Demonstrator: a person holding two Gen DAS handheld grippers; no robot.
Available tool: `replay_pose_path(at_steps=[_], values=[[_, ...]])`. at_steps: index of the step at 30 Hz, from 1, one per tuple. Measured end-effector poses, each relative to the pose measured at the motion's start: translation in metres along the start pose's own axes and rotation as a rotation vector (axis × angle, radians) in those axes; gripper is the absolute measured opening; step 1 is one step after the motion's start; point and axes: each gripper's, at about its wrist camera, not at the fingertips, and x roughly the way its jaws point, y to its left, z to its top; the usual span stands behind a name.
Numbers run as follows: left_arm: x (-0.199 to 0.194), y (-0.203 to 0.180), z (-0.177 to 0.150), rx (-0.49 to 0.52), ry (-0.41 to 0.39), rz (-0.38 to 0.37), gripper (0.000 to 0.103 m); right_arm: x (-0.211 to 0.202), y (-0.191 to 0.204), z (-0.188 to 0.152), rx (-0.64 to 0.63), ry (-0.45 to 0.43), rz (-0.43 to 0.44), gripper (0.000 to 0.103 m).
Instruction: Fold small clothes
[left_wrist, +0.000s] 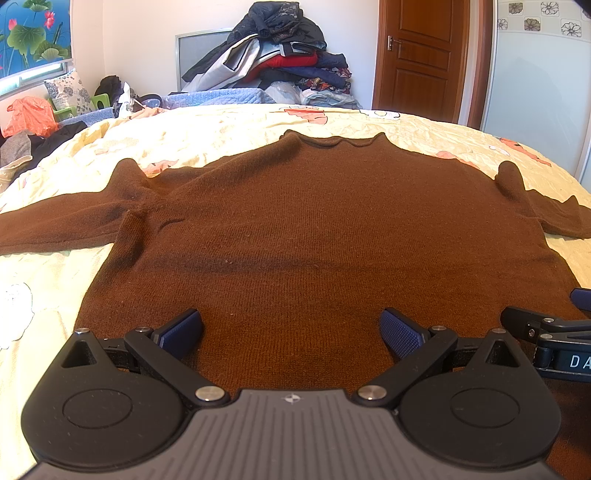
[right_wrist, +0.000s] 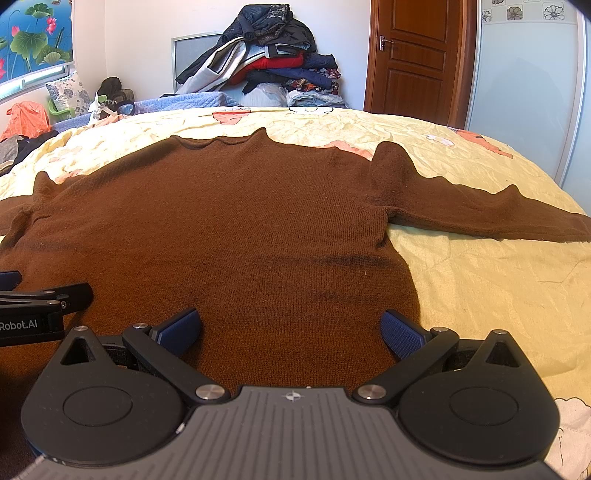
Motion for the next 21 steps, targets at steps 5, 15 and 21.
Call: replay_pose_path(at_steps=[5,15,21], values=[[0.0000,0.0000,0.0000,0.000,0.000,0.000,0.103,0.0000,0.0000,0.0000,0.000,0.000,0.000,0.103],[-0.0001,0.0001,0.0000,0.000,0.000,0.000,0.103,0.0004,0.0009,-0.0013,-0.001,-0.001,-0.002,0.103],[-0.0001,0.0003,0.0000,0.001,0.001,0.001,0.103,-0.0018,0.0043,-0.0020,-0.002,0.008,0.003,0.103]])
